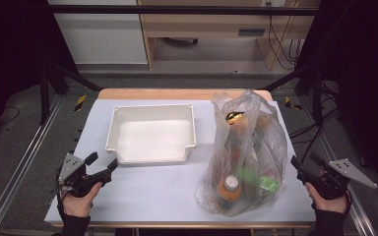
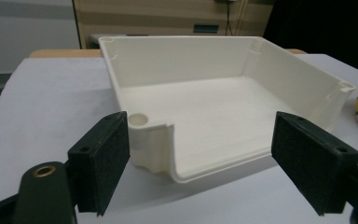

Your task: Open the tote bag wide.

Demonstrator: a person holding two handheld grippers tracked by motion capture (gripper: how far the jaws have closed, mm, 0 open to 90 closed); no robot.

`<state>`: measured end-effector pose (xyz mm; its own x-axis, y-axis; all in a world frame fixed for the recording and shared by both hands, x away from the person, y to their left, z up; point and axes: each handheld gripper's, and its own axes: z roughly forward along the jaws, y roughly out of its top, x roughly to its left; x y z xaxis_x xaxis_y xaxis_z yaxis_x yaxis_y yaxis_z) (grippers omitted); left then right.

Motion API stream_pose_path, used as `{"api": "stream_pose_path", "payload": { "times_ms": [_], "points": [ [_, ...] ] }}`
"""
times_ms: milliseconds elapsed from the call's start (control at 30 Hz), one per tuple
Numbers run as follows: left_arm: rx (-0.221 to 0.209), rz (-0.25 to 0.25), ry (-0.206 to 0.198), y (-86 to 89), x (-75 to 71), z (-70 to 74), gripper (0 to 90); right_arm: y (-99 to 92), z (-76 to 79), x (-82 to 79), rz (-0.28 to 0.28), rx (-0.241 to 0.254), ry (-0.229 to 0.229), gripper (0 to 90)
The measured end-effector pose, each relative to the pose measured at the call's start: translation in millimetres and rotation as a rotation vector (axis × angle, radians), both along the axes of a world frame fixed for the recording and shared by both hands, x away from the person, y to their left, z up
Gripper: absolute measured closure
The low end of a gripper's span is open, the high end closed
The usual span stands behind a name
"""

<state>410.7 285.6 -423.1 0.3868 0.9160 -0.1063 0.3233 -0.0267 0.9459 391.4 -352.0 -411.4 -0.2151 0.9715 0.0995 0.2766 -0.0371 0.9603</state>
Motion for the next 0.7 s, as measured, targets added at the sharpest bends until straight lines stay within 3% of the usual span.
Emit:
{"api": "stream_pose_path", "payload": {
  "times_ms": [100, 267, 367, 467, 633, 667, 700],
  "points": [
    [0.009, -0.036, -0.015, -14.4, -2.1, 7.0, 21.5, 5.5, 7.7, -1.3, 0.027, -0.006, -0.007, 29.8],
    [-0.012, -0.110, -0.019, -36.5, 2.0, 18.1, 22.6, 15.9, 29.6, -5.7, 0.066, -0.028, -0.033, 29.9],
    [-0.002, -0.146, -0.022, -50.7, 5.0, 24.4, 23.6, 21.6, 43.9, -7.9, 0.094, -0.013, -0.046, 31.7],
    [-0.021, -0.180, -0.022, -66.2, 8.6, 30.7, 24.2, 28.8, 54.9, -8.1, 0.128, -0.003, -0.062, 33.0],
    [-0.005, -0.220, -0.031, -92.3, 14.7, 37.6, 24.8, 44.1, 59.5, -0.4, 0.182, -0.008, -0.057, 33.3],
    [-0.006, -0.251, -0.030, -108.1, 17.1, 39.7, 24.7, 47.6, 58.7, 1.8, 0.191, -0.012, -0.049, 33.5],
    [-0.006, -0.251, -0.030, -108.1, 17.1, 39.7, 24.8, 47.6, 58.7, 1.8, 0.191, -0.012, -0.049, 33.5]
  ]
}}
